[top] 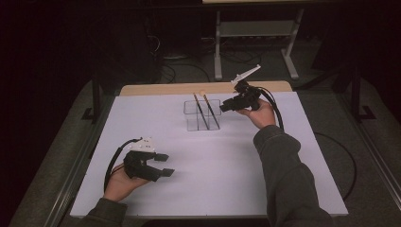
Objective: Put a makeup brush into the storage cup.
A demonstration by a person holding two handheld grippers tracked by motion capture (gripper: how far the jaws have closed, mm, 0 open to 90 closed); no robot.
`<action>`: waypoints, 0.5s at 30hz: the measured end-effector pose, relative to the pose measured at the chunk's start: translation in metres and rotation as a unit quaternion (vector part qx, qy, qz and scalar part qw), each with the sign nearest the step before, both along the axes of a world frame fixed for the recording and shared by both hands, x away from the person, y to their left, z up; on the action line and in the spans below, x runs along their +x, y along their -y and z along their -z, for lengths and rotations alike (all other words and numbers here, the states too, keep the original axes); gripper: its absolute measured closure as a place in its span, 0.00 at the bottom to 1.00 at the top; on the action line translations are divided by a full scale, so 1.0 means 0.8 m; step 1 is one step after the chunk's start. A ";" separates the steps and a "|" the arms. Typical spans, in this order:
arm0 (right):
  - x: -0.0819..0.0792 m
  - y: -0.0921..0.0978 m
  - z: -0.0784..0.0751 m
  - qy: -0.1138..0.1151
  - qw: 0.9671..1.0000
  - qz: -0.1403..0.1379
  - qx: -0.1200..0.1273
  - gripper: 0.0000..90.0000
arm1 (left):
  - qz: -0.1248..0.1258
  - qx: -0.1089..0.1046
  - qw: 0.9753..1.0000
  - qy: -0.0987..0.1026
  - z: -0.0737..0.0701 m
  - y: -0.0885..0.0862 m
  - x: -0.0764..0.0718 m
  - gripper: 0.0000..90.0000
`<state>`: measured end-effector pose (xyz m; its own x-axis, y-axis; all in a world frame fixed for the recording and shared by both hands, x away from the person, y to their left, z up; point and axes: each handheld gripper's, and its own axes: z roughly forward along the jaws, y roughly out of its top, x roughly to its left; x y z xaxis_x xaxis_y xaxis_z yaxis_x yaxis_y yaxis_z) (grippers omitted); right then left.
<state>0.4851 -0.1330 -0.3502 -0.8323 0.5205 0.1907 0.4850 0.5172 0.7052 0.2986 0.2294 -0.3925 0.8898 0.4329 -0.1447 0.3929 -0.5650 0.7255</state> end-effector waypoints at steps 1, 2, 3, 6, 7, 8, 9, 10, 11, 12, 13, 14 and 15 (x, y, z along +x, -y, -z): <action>-0.001 0.003 0.001 -0.003 1.000 0.001 0.001 0.69 | 0.002 0.002 1.000 0.001 0.000 0.000 0.001 0.41; -0.001 0.004 0.001 -0.006 1.000 -0.001 0.004 0.69 | 0.002 0.002 1.000 -0.001 0.000 0.000 0.001 0.40; -0.001 0.006 0.002 -0.003 1.000 -0.002 0.001 0.69 | 0.000 0.000 1.000 -0.001 0.001 0.000 0.001 0.40; -0.008 0.009 -0.002 0.001 1.000 0.002 0.006 0.68 | -0.001 0.002 1.000 0.000 0.001 -0.002 0.001 0.39; -0.008 0.010 -0.002 0.003 1.000 0.001 0.006 0.68 | 0.000 0.006 1.000 0.004 0.000 -0.003 0.002 0.39; -0.010 0.011 -0.003 0.003 1.000 0.003 0.006 0.67 | 0.000 0.006 1.000 0.005 0.000 -0.003 0.001 0.39; -0.011 0.013 -0.002 0.005 1.000 0.005 0.005 0.67 | -0.001 0.008 1.000 0.006 0.000 -0.003 0.001 0.39; -0.012 0.015 -0.001 0.006 1.000 0.006 0.003 0.66 | 0.000 0.009 1.000 0.008 -0.001 -0.004 0.000 0.39; -0.013 0.017 0.000 0.006 1.000 0.008 0.004 0.65 | -0.001 0.009 1.000 0.008 -0.001 -0.004 0.000 0.39; -0.014 0.019 0.000 0.006 1.000 0.011 0.003 0.64 | -0.003 0.009 1.000 0.007 -0.001 -0.004 0.000 0.39; -0.014 0.020 0.000 0.005 1.000 0.012 0.002 0.64 | -0.005 0.008 1.000 0.008 -0.001 -0.005 -0.001 0.39; -0.016 0.021 0.000 -0.001 1.000 0.015 0.003 0.64 | -0.005 0.007 1.000 0.009 -0.001 -0.005 0.000 0.38; -0.016 0.023 0.000 -0.002 1.000 0.016 0.003 0.63 | -0.006 0.008 1.000 0.010 -0.001 -0.005 0.000 0.37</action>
